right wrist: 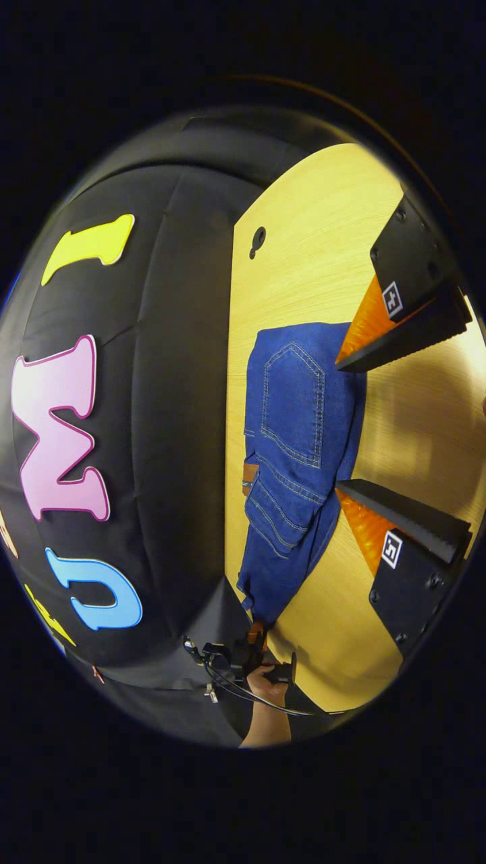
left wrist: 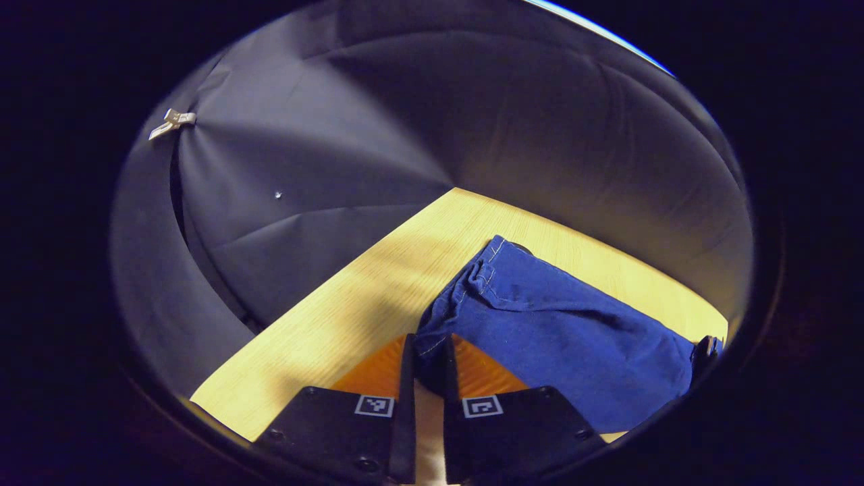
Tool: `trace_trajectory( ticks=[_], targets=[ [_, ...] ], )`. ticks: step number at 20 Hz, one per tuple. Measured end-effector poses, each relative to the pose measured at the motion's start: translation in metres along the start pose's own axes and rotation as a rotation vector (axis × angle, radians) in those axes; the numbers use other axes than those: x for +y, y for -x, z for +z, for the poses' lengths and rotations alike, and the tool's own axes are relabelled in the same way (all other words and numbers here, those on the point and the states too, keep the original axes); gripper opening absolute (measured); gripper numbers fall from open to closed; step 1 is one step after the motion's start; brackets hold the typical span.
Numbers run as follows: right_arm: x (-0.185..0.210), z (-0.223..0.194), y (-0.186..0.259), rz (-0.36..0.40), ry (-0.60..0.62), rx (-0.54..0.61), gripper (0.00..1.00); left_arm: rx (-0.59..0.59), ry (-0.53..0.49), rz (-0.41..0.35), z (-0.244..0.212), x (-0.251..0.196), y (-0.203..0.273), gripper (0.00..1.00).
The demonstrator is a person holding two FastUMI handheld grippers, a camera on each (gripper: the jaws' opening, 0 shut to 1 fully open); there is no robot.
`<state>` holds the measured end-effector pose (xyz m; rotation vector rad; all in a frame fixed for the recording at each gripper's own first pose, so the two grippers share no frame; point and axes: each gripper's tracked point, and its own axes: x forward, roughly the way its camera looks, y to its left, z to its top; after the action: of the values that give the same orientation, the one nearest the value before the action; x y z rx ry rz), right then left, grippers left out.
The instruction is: Grasp the waist and the cuffs of the jeans and fold them to make the two legs overlap; first hold the waist and fold one-third of the jeans toward the cuffs, then hold the cuffs and fold the remaining one-third in the same direction to finish folding.
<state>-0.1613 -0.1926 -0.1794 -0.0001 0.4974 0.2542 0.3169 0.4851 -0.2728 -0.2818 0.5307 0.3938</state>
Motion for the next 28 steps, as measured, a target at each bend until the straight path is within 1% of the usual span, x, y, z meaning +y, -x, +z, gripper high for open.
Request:
trace_trajectory(
  ticks=[1, 3, 4, 5, 6, 7, 10, 12, 13, 14, 15, 17, 18, 20, 21, 22, 23, 24, 25, 26, 27, 28],
  targets=[
    [0.000, -0.001, 0.000, 0.001, 0.002, 0.001, 0.98, 0.001, 0.001, -0.004, 0.001, 0.000, 0.001, 0.14],
    [0.000, -0.004, -0.001, 0.006, -0.001, 0.010, 0.97, 0.002, -0.001, -0.015, 0.002, -0.001, 0.004, 0.07],
    [0.000, -0.004, -0.001, 0.006, -0.004, 0.011, 0.98, 0.004, 0.028, -0.042, 0.002, -0.005, 0.005, 0.07],
    [0.000, -0.003, -0.002, 0.007, -0.006, 0.009, 0.97, 0.004, 0.080, -0.073, 0.004, -0.004, 0.005, 0.06],
    [-0.001, -0.001, -0.001, 0.004, -0.007, 0.003, 0.97, -0.011, 0.128, -0.091, 0.010, 0.000, 0.010, 0.06],
    [-0.003, 0.002, -0.001, 0.002, -0.012, -0.003, 0.98, -0.034, 0.154, -0.097, 0.017, 0.003, 0.014, 0.06],
    [-0.008, 0.009, 0.001, -0.008, -0.023, -0.020, 0.98, -0.089, 0.191, -0.113, 0.023, 0.000, 0.028, 0.06],
    [-0.013, 0.016, 0.002, -0.017, -0.027, -0.032, 0.97, -0.133, 0.203, -0.143, 0.040, -0.003, 0.042, 0.06],
    [-0.015, 0.017, 0.002, -0.019, -0.033, -0.033, 0.97, -0.162, 0.206, -0.176, 0.049, -0.005, 0.049, 0.06],
    [-0.017, 0.020, 0.004, -0.024, -0.037, -0.034, 0.97, -0.200, 0.185, -0.176, 0.055, -0.002, 0.050, 0.06],
    [-0.019, 0.023, 0.005, -0.027, -0.042, -0.036, 0.97, -0.194, 0.148, -0.155, 0.055, 0.006, 0.041, 0.06],
    [-0.021, 0.028, 0.008, -0.031, -0.043, -0.047, 0.97, -0.144, 0.127, -0.124, 0.050, 0.014, 0.023, 0.06],
    [-0.022, 0.030, 0.010, -0.033, -0.035, -0.056, 0.97, -0.142, 0.105, -0.079, 0.045, 0.018, 0.014, 0.06],
    [-0.023, 0.030, 0.012, -0.031, -0.015, -0.061, 0.97, -0.092, 0.079, -0.047, 0.027, 0.023, 0.004, 0.07],
    [-0.023, 0.028, 0.011, -0.029, -0.010, -0.056, 0.97, -0.062, 0.040, -0.015, 0.018, 0.029, 0.002, 0.13],
    [-0.024, 0.027, 0.011, -0.026, -0.008, -0.050, 0.97, -0.045, -0.004, 0.025, 0.014, 0.034, -0.001, 0.16],
    [-0.024, 0.025, 0.011, -0.025, -0.006, -0.045, 0.97, -0.034, -0.034, 0.042, 0.010, 0.038, -0.007, 0.29],
    [-0.023, 0.023, 0.011, -0.024, -0.005, -0.042, 0.97, -0.032, -0.048, 0.067, 0.008, 0.045, -0.012, 0.37],
    [-0.022, 0.022, 0.010, -0.020, -0.005, -0.039, 0.97, -0.034, -0.048, 0.085, 0.009, 0.049, -0.010, 0.54],
    [-0.020, 0.021, 0.010, -0.018, -0.007, -0.035, 0.97, -0.021, -0.032, 0.085, 0.005, 0.050, -0.010, 0.67],
    [-0.018, 0.019, 0.009, -0.014, -0.008, -0.032, 0.97, -0.003, -0.021, 0.093, 0.000, 0.050, -0.007, 0.77],
    [-0.017, 0.018, 0.008, -0.010, -0.008, -0.029, 0.97, -0.010, -0.035, 0.091, 0.002, 0.049, -0.011, 0.80]
  ],
)
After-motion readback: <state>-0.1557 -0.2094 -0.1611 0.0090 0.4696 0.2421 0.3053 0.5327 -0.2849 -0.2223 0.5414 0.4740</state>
